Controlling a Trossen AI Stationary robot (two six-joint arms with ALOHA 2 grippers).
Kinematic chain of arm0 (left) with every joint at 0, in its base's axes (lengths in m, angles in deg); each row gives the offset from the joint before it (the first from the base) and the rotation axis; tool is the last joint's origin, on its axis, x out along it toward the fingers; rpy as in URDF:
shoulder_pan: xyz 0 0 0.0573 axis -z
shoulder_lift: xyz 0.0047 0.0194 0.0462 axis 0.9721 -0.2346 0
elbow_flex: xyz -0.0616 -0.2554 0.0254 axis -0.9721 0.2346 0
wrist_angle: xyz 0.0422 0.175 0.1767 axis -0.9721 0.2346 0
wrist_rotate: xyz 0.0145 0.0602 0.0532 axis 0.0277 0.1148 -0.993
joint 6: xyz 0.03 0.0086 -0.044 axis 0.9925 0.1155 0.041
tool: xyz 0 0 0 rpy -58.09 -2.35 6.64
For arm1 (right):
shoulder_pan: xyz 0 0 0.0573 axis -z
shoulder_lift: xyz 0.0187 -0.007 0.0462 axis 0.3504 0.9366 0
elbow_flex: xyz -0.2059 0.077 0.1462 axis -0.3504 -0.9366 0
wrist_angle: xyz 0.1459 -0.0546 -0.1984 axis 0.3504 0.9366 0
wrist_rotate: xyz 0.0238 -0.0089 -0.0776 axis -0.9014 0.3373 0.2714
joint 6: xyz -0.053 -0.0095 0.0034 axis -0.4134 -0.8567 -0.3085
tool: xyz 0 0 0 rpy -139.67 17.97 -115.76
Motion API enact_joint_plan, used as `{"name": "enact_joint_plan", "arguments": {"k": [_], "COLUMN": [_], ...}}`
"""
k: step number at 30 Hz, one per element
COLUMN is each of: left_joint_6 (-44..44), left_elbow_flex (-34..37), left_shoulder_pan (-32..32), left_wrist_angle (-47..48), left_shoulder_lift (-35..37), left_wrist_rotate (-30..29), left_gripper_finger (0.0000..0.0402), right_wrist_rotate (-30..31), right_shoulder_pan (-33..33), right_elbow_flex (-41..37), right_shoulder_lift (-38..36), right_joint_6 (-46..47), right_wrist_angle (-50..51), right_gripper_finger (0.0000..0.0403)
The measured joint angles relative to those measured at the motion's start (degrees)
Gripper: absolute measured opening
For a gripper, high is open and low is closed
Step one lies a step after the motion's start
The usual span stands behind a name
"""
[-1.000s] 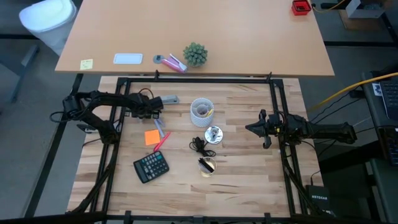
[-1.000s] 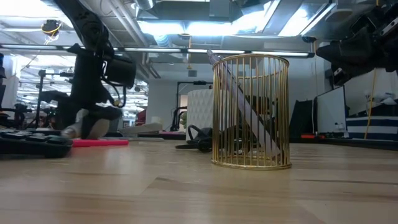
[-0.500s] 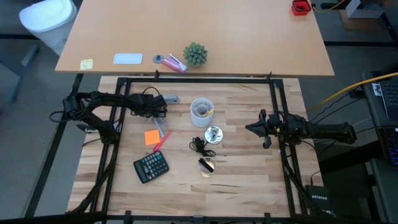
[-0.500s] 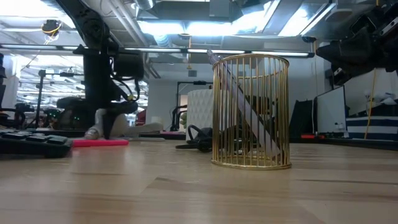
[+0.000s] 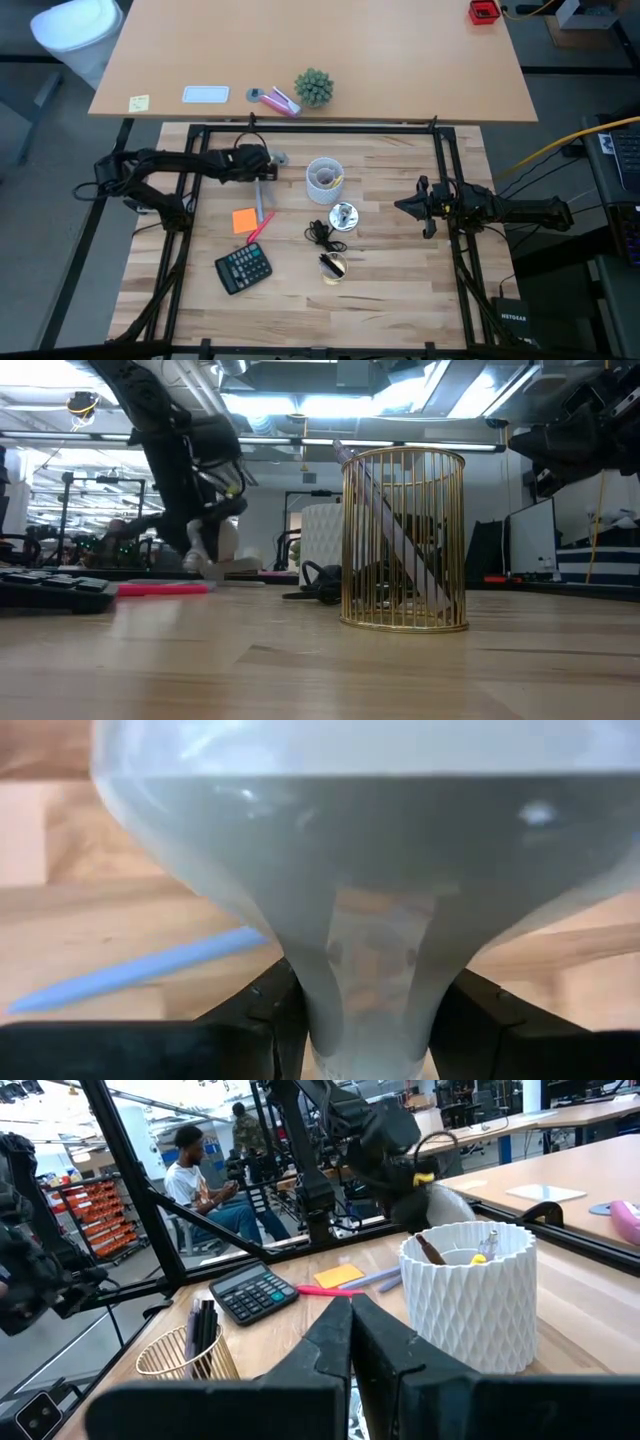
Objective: Screw lightbulb
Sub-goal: Insert the lightbulb into the lamp
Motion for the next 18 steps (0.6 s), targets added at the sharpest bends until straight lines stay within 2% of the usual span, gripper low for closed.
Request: {"name": "enact_joint_plan", "arguments": {"k": [6,11,18], "left_joint_6": [2.07,3.71,9.91], "left_elbow_flex": [0.0,0.0,0.0], "left_shoulder_pan": [0.85,4.91,13.07], "left_wrist_angle": [-4.47,-11.05,-26.32], "left_shoulder_lift": [5.72,8.67,7.93], "left_wrist_rotate": [1.72,2.11,2.04], "left_gripper_finger": [0.0145,0.0151,0.0148], "right_wrist_rotate": [0.0,0.29,6.53], "right_shoulder_pan": [0.0,0.0,0.0], "right_elbow_flex": [0.02,0.0,0.0], "right_shoulder_lift": [0.0,0.0,0.0], "right_joint_6": [0.0,0.0,0.6], "right_wrist_angle": [0.17,0.17,0.07], "right_gripper_finger": [0.0012,0.0012,0.0012]}}
